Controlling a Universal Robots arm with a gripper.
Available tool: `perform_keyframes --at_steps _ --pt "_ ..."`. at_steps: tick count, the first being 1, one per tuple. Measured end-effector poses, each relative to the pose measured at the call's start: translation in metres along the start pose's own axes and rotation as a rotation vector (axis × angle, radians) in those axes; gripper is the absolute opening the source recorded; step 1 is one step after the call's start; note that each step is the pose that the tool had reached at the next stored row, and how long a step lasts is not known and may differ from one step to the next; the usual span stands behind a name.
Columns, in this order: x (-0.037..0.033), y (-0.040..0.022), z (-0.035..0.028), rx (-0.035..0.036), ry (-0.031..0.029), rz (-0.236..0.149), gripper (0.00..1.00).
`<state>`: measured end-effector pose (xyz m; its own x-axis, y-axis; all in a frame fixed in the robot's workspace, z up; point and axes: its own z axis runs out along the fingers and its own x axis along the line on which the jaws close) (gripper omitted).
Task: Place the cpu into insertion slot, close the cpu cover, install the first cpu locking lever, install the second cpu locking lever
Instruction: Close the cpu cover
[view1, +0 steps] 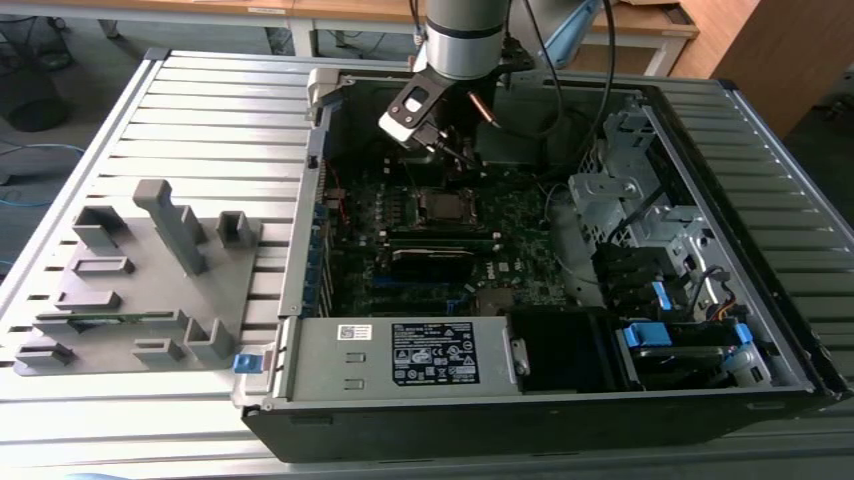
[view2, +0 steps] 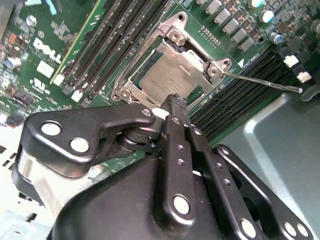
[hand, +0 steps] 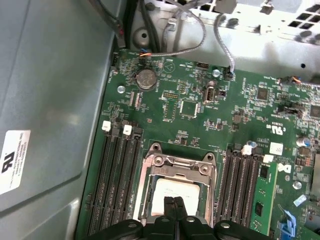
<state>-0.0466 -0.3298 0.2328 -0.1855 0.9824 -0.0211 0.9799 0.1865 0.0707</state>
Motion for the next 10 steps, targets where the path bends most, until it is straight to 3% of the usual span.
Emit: perform_keyframes --at_steps 3,10 --pt "0.0000 0.0000 0.0000 -0.0008 0.0025 -0.036 0.11" --pt "0.0000 0.0000 0.0000 -0.0008 0.0029 -0.042 0.11"
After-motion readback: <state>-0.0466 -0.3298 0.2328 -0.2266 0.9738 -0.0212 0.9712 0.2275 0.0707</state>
